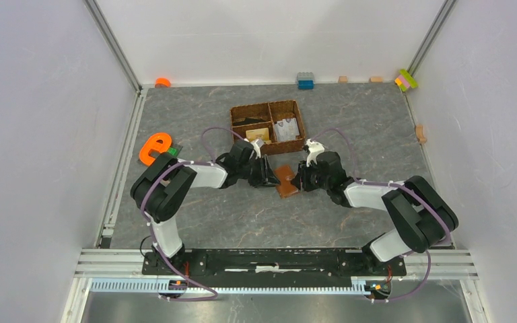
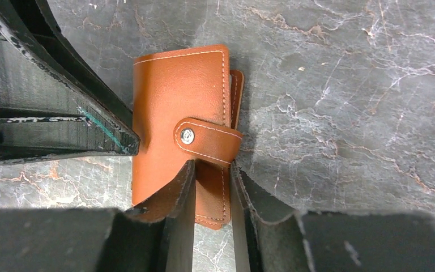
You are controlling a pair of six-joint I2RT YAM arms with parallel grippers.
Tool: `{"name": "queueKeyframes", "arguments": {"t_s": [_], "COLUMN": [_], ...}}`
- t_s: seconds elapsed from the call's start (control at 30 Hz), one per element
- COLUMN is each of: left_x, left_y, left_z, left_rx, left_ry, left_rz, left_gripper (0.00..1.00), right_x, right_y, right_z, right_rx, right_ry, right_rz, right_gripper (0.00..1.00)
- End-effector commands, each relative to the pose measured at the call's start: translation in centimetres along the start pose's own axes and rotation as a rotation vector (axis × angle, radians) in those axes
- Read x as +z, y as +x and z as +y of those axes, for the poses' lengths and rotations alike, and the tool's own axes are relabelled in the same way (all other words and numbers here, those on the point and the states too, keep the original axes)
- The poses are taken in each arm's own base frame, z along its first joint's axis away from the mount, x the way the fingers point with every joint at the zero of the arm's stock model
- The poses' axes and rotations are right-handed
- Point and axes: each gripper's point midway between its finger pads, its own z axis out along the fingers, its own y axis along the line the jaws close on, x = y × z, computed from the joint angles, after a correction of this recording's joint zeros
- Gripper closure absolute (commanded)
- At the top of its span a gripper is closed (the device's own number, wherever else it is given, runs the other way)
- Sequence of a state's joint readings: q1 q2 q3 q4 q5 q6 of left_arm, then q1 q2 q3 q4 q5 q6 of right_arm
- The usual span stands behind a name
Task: Take the credit cards out of the card holder
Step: Open the card holder at the center of the board.
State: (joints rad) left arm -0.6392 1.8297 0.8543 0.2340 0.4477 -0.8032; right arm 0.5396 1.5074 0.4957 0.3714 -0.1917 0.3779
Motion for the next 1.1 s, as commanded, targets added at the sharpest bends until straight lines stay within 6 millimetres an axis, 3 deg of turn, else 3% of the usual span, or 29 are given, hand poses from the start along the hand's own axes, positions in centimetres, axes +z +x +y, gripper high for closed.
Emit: {"name": "queueKeyframes", "arguments": {"t_s": [0.0,0.27,0.37,0.47,0.77,0.87,1.07], "left_x": [-1.2,-1.7,-1.7,-1.7,-1.6,-1.9,-2.6], "left_y": [-1.4,-1.7,-1.7,-1.5,-1.5,-1.8,-2.4], "left_z": [-4.6,-4.8,-4.4,-4.2,-3.5,-2.9,-1.8], "left_rx": [0.047,0.052,0.050,0.036,0.031,0.032,0.046], "left_ry": [0.171,0.168,0.139,0.128,0.078,0.034,-0.047], "left_rz": [-0.074,-0.097,-0.099,-0.091,-0.088,-0.109,-0.154], "left_gripper": [0.68,0.92,0.96,0.98,0.96,0.88,0.72], "right_x": [0.1,-0.5,-0.9,-1.2,-0.3,-0.2,0.2], "right_y": [4.1,3.3,2.4,1.5,0.3,-0.4,-1.2], "right_z": [0.9,1.3,1.0,0.5,-1.1,-1.8,-1.1], "right_rx": [-0.017,-0.032,-0.052,-0.086,-0.142,-0.175,-0.231], "right_ry": [-0.033,-0.042,-0.019,0.013,0.135,0.197,0.218], "right_rz": [0.155,0.121,0.080,0.041,0.041,0.029,0.014], "right_gripper": [0.75,0.70,0.50,0.39,0.35,0.36,0.35]}}
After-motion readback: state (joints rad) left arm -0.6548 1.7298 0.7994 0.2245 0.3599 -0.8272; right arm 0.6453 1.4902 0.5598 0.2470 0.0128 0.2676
